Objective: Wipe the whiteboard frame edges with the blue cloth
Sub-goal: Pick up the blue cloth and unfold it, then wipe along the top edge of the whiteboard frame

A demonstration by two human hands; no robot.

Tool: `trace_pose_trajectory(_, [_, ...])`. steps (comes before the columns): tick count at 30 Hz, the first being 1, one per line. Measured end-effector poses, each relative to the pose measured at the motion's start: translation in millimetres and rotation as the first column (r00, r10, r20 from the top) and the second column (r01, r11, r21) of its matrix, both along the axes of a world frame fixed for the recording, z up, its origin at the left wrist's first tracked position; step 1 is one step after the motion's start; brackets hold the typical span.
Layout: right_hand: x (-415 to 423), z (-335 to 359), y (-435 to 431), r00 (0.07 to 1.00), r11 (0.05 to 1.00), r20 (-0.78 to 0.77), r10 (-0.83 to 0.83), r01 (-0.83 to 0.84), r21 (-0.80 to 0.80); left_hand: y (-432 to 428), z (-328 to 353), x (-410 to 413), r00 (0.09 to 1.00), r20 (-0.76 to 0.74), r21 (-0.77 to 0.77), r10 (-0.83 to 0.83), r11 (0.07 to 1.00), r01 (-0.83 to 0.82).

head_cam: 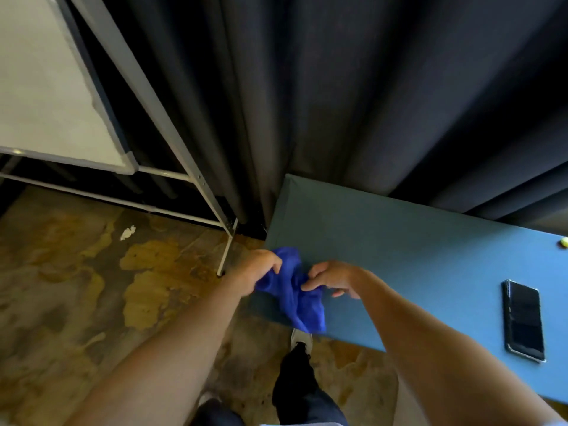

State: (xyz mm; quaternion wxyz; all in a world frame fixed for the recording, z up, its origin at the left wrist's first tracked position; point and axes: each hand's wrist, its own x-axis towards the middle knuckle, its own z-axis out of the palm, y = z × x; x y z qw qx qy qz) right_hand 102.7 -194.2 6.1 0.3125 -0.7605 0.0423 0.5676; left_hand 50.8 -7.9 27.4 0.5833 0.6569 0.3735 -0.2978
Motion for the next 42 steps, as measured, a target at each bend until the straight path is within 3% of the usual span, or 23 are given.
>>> trace_pose_trajectory(3, [5.5, 30.8, 37.9, 0.997, 0.975, -0.07, -0.012, 0.027, 0.221, 51.1, 47.4, 7.5, 0.992, -0.024, -0.305, 0.122, 0.944, -0.124])
trace_pose_trajectory(7, [4.5, 77.8, 111.3, 0.981, 0.841, -0.181, -0.064, 0.151, 0.52, 136.1, 118.0, 13.2, 0.983, 0.093, -0.345, 0.16, 0.931, -0.119])
trace_pose_trajectory(9, [-1.2, 103.1, 156.8, 0.974, 0.739, -0.212, -0.076, 0.198, 0.645, 183.4, 149.1, 2.8, 0.946, 0.175, -0.419, 0.273, 0.89, -0.18])
trace_pose_trajectory(12, [-9.6, 133.7, 211.2, 0.958, 0.607, -0.243, -0.152, 0.285, 0.742, 227.2, 167.3, -19.4, 0.874, 0.16, -0.487, 0.459, 0.806, -0.335])
trace_pose_trajectory(14, [-28.8, 155.2, 263.4, 0.944, 0.554, -0.234, -0.233, 0.326, 0.766, 266.7, 169.0, -55.4, 0.863, 0.155, -0.5, 0.48, 0.792, -0.35])
trace_pose_trajectory(17, [-53.8, 181.3, 324.8, 0.949, 0.557, -0.123, -0.289, 0.271, 0.785, 309.5, 170.8, -94.3, 0.845, 0.238, -0.514, 0.48, 0.8, -0.31])
trace_pose_trajectory(22, [-86.5, 219.3, 398.0, 0.922, 0.523, 0.018, -0.387, 0.203, 0.828, 380.4, 209.9, -137.9, 0.552, 0.569, -0.428, 0.61, 0.793, -0.435])
trace_pose_trajectory(25, [-93.5, 249.2, 430.7, 0.888, 0.516, 0.112, -0.445, 0.152, 0.843, 415.9, 234.9, -160.8, 0.47, 0.746, -0.268, 0.471, 0.86, -0.435])
trace_pose_trajectory(28, [-91.1, 277.3, 461.6, 0.866, 0.533, 0.232, -0.444, 0.047, 0.845, 443.6, 255.4, -174.4, 0.394, 0.893, -0.015, 0.216, 0.891, -0.454])
trace_pose_trajectory(31, [-86.6, 298.1, 488.3, 0.845, 0.57, 0.419, -0.332, -0.174, 0.803, 468.1, 269.6, -174.4, 0.335, 0.942, 0.236, -0.032, 0.773, -0.588])
trace_pose_trajectory(33, [-82.5, 308.0, 504.2, 0.747, 0.594, 0.579, -0.327, -0.313, 0.741, 483.2, 275.4, -173.0, 0.327, 0.922, 0.381, -0.208, 0.636, -0.671])
trace_pose_trajectory(35, [-78.2, 321.2, 526.4, 0.643, 0.616, 0.678, -0.356, -0.385, 0.688, 504.5, 282.0, -168.5, 0.293, 0.909, 0.412, -0.296, 0.535, -0.737])
trace_pose_trajectory(37, [-71.1, 335.7, 549.5, 0.602, 0.615, 0.706, -0.373, -0.409, 0.674, 528.0, 291.7, -161.5, 0.243, 0.916, 0.383, -0.319, 0.514, -0.768])
trace_pose_trajectory(40, [-52.7, 354.9, 586.3, 0.702, 0.518, 0.606, -0.375, -0.383, 0.765, 565.9, 309.5, -146.7, 0.132, 0.948, 0.288, -0.289, 0.605, -0.743])
trace_pose_trajectory(42, [-38.4, 367.5, 610.6, 0.77, 0.435, 0.532, -0.351, -0.369, 0.821, 588.3, 323.6, -132.0, 0.115, 0.944, 0.292, -0.309, 0.62, -0.729])
